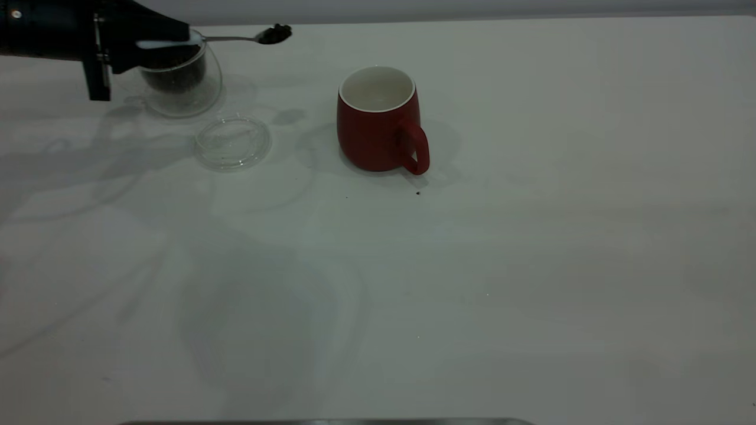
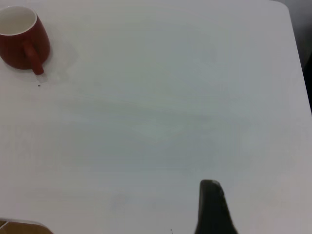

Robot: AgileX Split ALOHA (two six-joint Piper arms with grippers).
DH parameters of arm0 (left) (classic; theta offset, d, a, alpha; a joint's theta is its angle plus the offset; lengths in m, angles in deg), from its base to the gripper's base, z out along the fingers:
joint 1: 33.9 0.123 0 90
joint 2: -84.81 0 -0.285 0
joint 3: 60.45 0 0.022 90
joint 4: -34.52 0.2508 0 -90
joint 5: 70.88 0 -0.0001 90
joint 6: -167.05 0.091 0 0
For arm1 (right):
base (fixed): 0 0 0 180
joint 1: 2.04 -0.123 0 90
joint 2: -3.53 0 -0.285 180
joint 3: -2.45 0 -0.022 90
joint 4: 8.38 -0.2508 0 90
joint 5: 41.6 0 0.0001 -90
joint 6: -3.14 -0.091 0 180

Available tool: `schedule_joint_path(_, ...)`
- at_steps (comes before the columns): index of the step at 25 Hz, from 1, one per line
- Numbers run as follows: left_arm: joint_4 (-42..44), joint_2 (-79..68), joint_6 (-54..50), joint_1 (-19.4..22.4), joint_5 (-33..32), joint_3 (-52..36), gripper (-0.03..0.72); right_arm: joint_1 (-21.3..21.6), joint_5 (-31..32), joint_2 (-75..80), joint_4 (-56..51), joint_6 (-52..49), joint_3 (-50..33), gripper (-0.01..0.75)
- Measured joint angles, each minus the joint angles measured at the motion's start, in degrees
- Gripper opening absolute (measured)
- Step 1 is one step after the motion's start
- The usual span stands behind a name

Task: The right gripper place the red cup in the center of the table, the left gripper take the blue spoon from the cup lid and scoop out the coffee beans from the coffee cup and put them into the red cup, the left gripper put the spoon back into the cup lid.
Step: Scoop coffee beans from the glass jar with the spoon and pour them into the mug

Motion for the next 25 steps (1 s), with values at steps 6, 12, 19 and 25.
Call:
schedule_joint_path(6,0.0,0.0,0.0,-2.63,0.0,0.0,0.114,0.0,0.0,0.0,0.0,0.0,0.0,0.52)
schedule_joint_path(12,0.0,0.0,0.0,-4.72,0.0,0.0,0.114,0.0,0.0,0.0,0.0,0.0,0.0,0.52)
schedule_joint_path(19,0.0,0.0,0.0,-7.87,-0.06,0.0,0.114,0.0,0.0,0.0,0.0,0.0,0.0,0.52)
schedule_joint_path(25,0.0,0.0,0.07,-10.95,0.26,0.0,0.114,0.0,0.0,0.0,0.0,0.0,0.0,0.52)
